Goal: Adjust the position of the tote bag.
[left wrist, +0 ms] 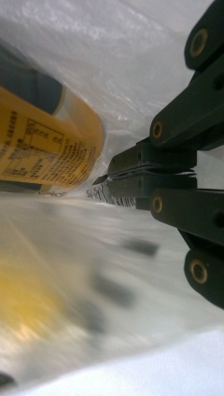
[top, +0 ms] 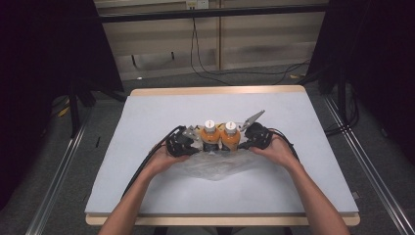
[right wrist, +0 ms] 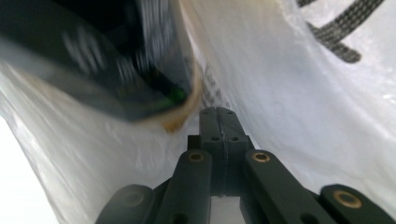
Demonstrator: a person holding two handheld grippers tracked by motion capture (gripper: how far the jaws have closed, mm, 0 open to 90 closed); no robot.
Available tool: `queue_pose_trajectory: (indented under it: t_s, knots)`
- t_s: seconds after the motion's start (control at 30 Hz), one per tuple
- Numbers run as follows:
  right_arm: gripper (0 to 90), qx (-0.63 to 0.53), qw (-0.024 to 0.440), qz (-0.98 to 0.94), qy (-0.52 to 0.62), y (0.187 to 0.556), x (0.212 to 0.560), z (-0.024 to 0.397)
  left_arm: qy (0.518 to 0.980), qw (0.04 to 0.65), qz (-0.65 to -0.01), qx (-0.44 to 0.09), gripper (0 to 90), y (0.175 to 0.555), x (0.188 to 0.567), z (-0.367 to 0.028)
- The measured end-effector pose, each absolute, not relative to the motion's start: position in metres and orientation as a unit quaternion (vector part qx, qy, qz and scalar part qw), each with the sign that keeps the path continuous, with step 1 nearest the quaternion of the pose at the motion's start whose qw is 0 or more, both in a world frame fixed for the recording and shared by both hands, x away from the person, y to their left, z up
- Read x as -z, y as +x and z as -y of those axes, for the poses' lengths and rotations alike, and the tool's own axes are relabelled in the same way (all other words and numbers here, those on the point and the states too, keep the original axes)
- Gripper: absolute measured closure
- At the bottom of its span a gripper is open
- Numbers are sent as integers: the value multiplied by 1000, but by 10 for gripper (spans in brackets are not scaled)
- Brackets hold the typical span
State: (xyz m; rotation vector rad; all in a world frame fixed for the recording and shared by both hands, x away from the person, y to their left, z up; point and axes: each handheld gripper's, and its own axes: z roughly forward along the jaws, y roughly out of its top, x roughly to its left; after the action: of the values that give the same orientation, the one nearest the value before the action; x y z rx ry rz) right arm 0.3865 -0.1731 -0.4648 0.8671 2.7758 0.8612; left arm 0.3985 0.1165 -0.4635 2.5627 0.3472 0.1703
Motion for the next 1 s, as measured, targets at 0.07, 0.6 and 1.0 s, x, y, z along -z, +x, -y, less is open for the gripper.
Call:
queue_pose_trajectory:
  t_s: [0.07, 0.6, 1.0]
  knots:
    - [900, -285, 58, -912, 290, 384, 468, 175, 956, 254, -122, -76, 885, 397, 462, -115]
    - [900, -227, 111, -926, 282, 379, 463, 187, 959, 230, -135, -96, 900, 399, 461, -141]
    - [900, -196, 128, -928, 290, 379, 460, 202, 958, 228, -143, -100, 900, 400, 461, -155]
